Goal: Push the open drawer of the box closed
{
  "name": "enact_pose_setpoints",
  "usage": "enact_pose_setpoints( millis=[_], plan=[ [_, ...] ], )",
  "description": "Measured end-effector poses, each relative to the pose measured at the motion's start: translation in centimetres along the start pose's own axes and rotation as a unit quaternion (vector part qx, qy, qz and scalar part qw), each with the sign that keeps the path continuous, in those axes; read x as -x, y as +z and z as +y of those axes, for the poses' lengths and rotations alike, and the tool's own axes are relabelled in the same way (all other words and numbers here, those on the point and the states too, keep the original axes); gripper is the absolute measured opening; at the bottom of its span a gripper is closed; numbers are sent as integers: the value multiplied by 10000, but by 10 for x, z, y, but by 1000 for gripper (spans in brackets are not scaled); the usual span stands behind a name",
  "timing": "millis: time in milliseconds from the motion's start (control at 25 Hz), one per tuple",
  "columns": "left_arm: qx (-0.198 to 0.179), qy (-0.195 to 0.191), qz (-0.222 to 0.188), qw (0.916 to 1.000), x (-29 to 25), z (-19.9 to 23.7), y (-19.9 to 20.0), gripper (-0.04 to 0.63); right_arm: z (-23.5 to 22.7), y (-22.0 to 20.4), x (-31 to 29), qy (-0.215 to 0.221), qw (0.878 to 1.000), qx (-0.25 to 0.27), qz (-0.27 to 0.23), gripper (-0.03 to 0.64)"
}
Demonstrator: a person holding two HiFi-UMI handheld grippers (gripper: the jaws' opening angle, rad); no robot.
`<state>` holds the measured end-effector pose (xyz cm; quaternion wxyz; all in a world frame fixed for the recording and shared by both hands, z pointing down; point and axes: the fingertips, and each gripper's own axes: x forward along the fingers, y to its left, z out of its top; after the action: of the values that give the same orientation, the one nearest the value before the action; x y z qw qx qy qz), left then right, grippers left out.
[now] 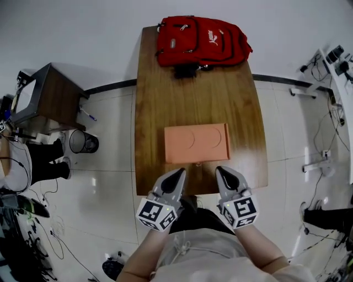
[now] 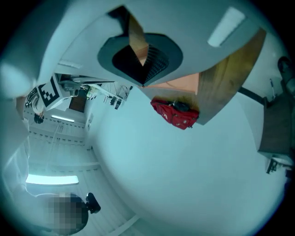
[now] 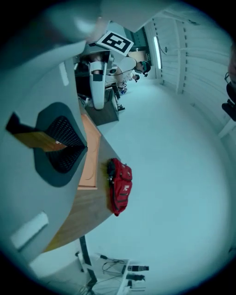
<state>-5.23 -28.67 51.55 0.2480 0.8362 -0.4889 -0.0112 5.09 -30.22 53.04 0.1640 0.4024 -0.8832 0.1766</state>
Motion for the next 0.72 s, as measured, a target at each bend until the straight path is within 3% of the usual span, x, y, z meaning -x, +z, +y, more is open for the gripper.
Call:
enact_pose_setpoints(
  millis=[120,320,720],
  plan=[
    [-320,27,-378,9988,22,-23,30,6,15,30,27,15,9984,276,-500,8],
    [-491,169,-775,9956,71,-63,45,6,37,57,73,44,9940,417,-1008,8],
    [-791,186,-1074,9909,127,-100,56,6,70,57,139,-159,9902,806,-1131,7]
  ],
)
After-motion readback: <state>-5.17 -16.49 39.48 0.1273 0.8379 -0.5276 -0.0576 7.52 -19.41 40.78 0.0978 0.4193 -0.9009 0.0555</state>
